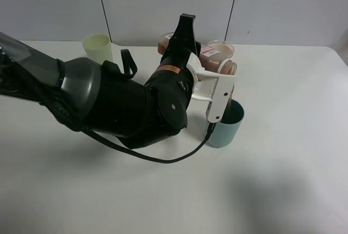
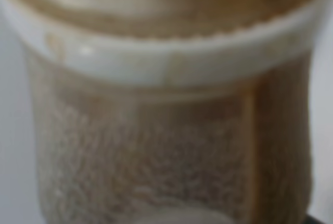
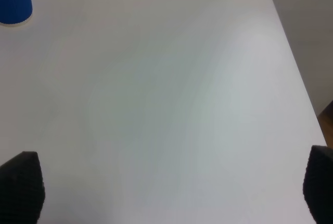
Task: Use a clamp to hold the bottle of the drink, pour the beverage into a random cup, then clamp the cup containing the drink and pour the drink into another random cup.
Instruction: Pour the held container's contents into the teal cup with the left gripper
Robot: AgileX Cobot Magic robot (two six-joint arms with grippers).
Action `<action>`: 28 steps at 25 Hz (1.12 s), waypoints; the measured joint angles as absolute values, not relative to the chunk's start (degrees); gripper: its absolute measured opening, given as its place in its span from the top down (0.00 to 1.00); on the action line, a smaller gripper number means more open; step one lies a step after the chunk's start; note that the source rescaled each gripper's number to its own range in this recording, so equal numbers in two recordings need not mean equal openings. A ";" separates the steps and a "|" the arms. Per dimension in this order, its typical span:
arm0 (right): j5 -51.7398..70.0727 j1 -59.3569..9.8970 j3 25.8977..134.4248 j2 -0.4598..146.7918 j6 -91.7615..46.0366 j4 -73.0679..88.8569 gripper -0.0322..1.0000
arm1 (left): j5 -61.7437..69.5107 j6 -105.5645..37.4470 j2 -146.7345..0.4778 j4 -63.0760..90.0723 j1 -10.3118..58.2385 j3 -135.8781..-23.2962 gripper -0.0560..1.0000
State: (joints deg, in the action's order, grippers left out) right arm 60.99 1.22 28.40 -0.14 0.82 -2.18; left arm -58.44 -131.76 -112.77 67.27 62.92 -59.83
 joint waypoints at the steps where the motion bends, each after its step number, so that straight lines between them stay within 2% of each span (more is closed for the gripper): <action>1: 60.99 1.22 28.40 -0.14 0.82 -2.18 0.00 | -58.44 -131.76 -112.77 67.20 62.92 -59.83 0.93; 28: 60.99 1.22 28.40 -0.14 0.82 -2.18 0.00 | -58.87 -134.58 -112.77 66.22 62.92 -59.83 0.93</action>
